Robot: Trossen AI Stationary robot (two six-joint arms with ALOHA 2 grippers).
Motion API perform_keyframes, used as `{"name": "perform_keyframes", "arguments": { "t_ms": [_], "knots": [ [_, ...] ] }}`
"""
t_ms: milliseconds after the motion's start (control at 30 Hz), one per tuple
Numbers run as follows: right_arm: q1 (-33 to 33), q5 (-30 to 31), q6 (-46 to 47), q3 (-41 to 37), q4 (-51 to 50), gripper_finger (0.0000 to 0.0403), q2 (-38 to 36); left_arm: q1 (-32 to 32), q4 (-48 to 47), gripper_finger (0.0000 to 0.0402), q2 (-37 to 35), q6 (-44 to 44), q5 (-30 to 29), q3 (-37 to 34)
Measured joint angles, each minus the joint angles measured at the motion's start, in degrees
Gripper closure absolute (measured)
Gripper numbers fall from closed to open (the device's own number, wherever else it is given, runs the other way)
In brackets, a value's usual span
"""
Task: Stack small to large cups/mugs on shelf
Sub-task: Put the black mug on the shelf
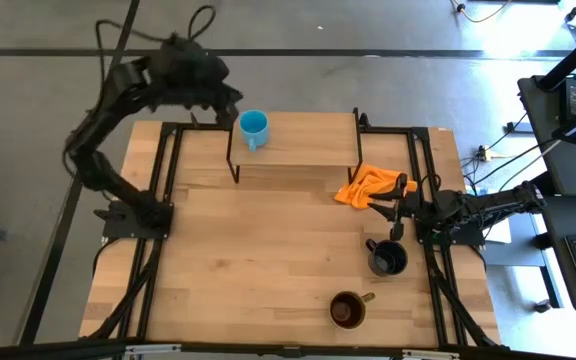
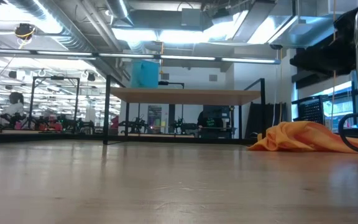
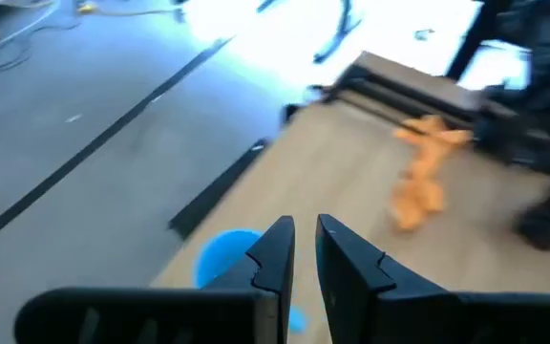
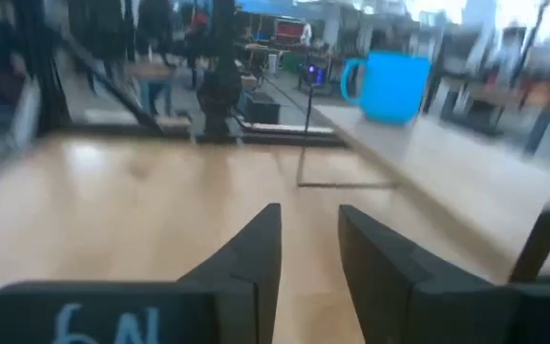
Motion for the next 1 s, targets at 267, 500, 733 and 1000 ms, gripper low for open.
{"name": "perform_keyframes", "arguments": {
  "t_ms": [267,500,733,1000],
  "knots": [
    [0.00,0.83,-7.56,0.00,0.52,0.0295,0.02,-12.62,-0.51,0.0360,-1.97,-5.84,-1.67,-0.11],
    [-0.39,1.95,1.42,0.00,20.82,0.0295,0.00,-20.49,-3.95,0.0360,-2.37,-9.88,-13.15,-4.51],
    [-0.66,-4.93,12.01,3.53,41.39,0.0295,0.03,-25.69,6.17,0.0360,-7.54,-13.35,-14.41,-19.56],
    [-0.66,-10.10,9.06,24.17,25.60,0.0295,13.36,-25.41,20.44,0.0360,-13.90,-14.65,-14.23,-32.82]
  ]
}}
